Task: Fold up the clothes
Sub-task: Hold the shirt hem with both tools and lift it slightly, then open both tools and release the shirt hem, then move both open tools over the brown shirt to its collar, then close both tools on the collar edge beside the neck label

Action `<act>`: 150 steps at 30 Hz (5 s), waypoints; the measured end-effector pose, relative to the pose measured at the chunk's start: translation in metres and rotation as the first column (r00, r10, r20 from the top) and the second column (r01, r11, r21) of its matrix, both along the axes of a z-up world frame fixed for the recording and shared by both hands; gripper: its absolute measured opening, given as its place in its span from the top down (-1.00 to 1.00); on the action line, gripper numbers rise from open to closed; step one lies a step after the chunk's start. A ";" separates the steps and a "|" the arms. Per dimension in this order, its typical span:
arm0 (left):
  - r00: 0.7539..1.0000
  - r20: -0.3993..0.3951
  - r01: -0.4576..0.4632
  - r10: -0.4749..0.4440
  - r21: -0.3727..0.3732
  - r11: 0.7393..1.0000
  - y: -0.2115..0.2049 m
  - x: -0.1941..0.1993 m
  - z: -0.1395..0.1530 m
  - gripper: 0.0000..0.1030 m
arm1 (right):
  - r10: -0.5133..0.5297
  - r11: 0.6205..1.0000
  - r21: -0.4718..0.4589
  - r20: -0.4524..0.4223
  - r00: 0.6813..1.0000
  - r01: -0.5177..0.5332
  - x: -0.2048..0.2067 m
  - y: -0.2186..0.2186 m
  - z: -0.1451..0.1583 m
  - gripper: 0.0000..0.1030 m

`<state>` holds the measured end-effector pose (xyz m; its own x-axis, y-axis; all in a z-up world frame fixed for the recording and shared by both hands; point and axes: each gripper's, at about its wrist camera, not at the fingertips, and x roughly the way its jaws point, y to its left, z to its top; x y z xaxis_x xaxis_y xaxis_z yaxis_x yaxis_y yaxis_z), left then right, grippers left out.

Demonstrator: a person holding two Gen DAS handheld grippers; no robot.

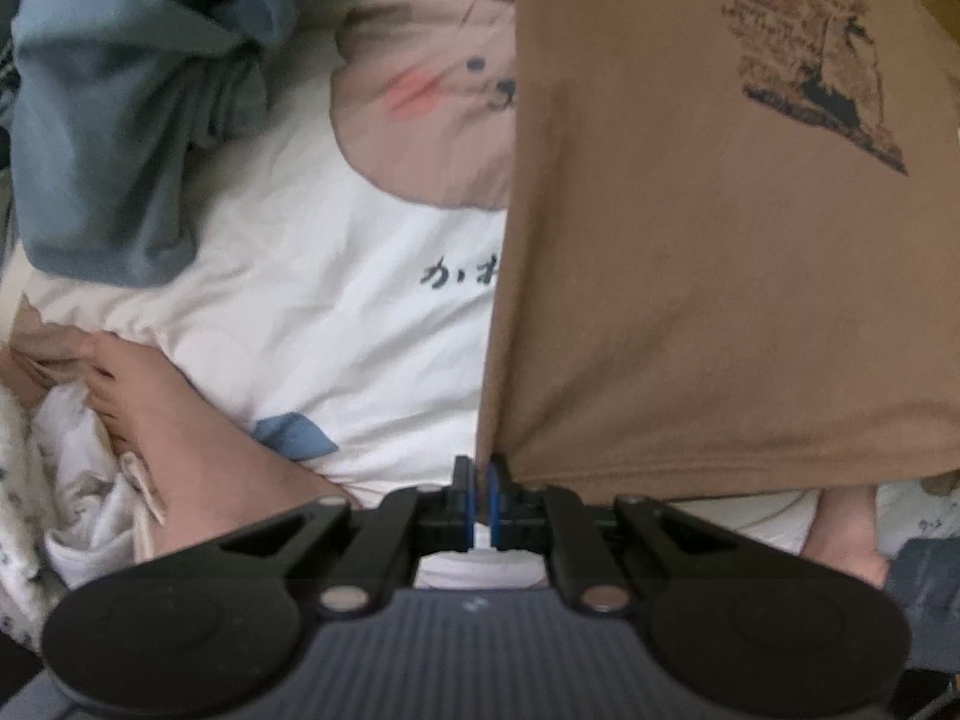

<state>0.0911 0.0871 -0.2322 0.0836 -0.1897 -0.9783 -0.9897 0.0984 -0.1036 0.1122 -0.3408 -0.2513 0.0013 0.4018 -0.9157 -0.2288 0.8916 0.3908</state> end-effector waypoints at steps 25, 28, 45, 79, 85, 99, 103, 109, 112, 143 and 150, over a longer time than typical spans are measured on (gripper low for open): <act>0.997 -0.060 0.040 -0.042 -0.035 0.999 -0.020 0.009 -0.077 0.90 | -0.019 0.989 -0.149 -0.051 0.999 0.011 -0.010 0.009 -0.080 0.95; 0.996 -0.090 0.007 -0.012 -0.063 0.998 -0.026 0.009 -0.084 0.77 | -0.038 0.982 -0.186 -0.066 0.997 0.025 -0.012 0.010 -0.090 0.93; 0.999 -0.029 -0.030 0.033 0.088 0.996 0.014 0.022 -0.005 -0.04 | -0.151 0.986 -0.050 0.104 0.983 0.157 -0.005 -0.024 -0.032 0.27; 0.985 0.104 0.081 -0.137 0.424 0.902 0.196 0.187 0.021 -0.43 | -0.070 0.995 -0.039 0.433 0.899 0.097 0.102 0.078 0.043 0.12; 0.980 0.117 0.090 -0.160 0.455 0.886 0.210 0.205 0.007 -0.43 | -0.041 0.997 -0.041 0.442 0.896 0.066 0.133 0.105 0.035 0.12; 0.975 0.185 0.007 -0.123 0.529 0.849 0.247 0.226 -0.020 -0.41 | -0.053 0.996 -0.031 0.502 0.863 0.079 0.224 0.150 0.009 0.13; 0.976 0.184 -0.007 -0.116 0.561 0.828 0.256 0.235 -0.030 -0.38 | -0.052 0.998 -0.006 0.519 0.853 0.064 0.248 0.161 -0.009 0.13; 0.973 0.203 -0.031 -0.108 0.581 0.813 0.270 0.247 -0.047 -0.26 | -0.046 0.999 0.015 0.544 0.838 0.044 0.278 0.182 -0.041 0.17; 0.972 0.200 -0.024 -0.121 0.599 0.800 0.277 0.256 -0.054 -0.22 | -0.041 0.999 0.017 0.548 0.836 0.038 0.294 0.194 -0.056 0.36; 0.916 0.261 0.062 -0.304 0.657 0.751 0.335 0.390 -0.057 0.69 | -0.082 0.994 -0.007 0.577 0.813 0.105 0.405 0.249 -0.114 0.89; 0.928 0.199 0.118 -0.315 0.645 0.755 0.356 0.417 -0.075 0.79 | -0.086 0.991 -0.029 0.588 0.804 0.128 0.418 0.255 -0.116 0.90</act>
<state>0.5081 0.4430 -0.3070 0.4008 0.3936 -0.8273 -0.8704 0.4454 -0.2098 0.5299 -0.0856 -0.3673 0.5836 0.3082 -0.7513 -0.2970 0.9421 0.1557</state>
